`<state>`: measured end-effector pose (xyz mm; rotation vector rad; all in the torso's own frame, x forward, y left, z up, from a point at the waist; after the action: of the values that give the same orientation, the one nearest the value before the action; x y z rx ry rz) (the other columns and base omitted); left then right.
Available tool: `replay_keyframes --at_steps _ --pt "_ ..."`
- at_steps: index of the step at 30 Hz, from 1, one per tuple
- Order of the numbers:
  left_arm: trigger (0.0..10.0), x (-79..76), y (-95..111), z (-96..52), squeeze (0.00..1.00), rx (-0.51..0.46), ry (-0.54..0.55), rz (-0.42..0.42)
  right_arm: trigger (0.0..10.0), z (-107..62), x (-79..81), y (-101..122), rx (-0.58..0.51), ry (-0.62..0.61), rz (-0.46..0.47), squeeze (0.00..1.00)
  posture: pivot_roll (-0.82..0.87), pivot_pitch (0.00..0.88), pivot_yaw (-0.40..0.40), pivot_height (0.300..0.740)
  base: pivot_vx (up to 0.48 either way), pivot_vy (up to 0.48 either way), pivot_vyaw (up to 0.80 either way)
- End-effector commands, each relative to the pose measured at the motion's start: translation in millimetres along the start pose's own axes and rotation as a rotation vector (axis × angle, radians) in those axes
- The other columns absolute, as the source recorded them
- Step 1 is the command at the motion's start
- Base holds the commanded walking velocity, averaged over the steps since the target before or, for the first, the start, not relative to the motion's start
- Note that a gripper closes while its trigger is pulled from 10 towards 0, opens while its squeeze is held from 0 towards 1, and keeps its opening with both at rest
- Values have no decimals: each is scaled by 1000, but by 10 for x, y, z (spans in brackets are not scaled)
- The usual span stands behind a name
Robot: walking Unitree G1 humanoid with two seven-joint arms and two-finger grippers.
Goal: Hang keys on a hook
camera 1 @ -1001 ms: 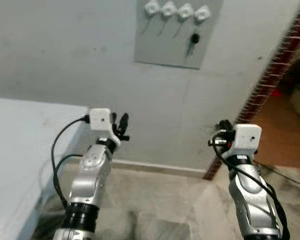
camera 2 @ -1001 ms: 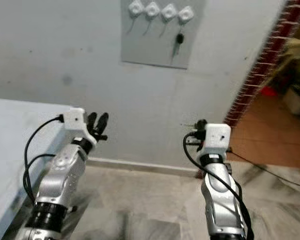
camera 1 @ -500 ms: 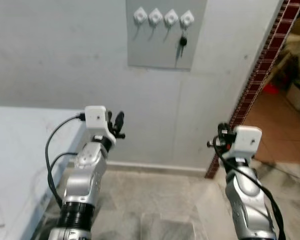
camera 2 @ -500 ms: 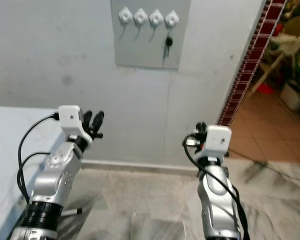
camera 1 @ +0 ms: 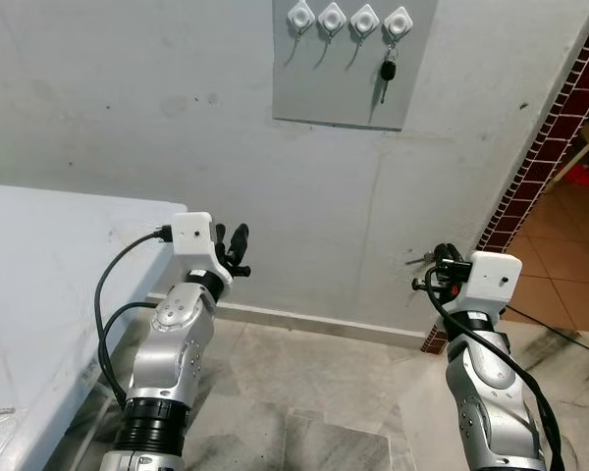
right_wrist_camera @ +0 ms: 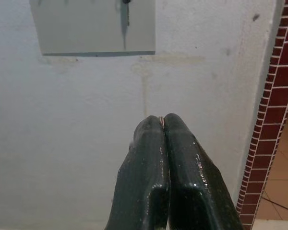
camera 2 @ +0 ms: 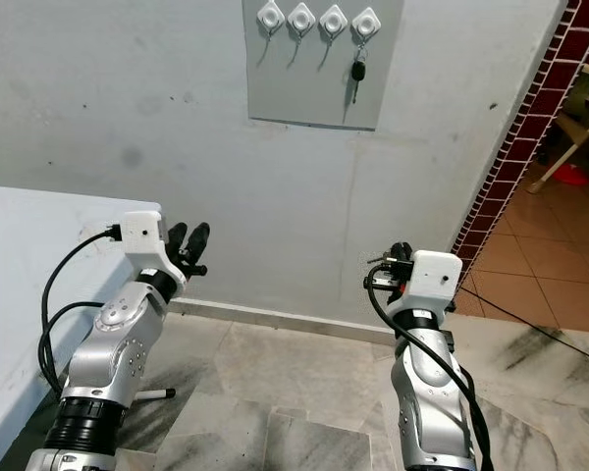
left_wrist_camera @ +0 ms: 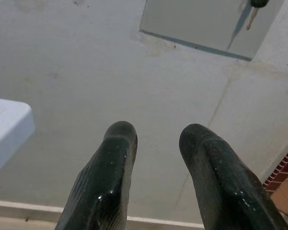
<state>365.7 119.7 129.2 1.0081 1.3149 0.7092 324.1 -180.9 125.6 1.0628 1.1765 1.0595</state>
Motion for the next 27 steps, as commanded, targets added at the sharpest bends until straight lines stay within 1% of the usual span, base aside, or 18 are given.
replay_keyframes --at_steps 1,11,27 --pt "10000 -19 62 -6 0 -21 0 0 10000 11 -3 86 -27 5 -3 0 88 0 -11 740 424 0 0" --pt "10000 17 68 -19 0 -25 14 -15 10000 6 24 84 -26 27 -8 0 92 0 -18 740 446 0 0" --pt "10000 -3 53 -12 0 -21 9 -18 10000 11 33 92 -28 41 -14 0 90 0 -23 740 449 0 0"
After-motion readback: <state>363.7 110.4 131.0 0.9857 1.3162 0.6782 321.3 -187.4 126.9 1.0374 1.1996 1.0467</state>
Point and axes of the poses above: a point about 5 cm out from each wrist's last joint towards the gripper, its own z axis pointing out of the wrist towards the gripper, its own y axis along the axis of the wrist's last joint, x = y × z, the point moved 4 cm from there along z, pointing out of the wrist towards the gripper, and after that the axes turned 14 degrees about -z, right-handed, at the moved point
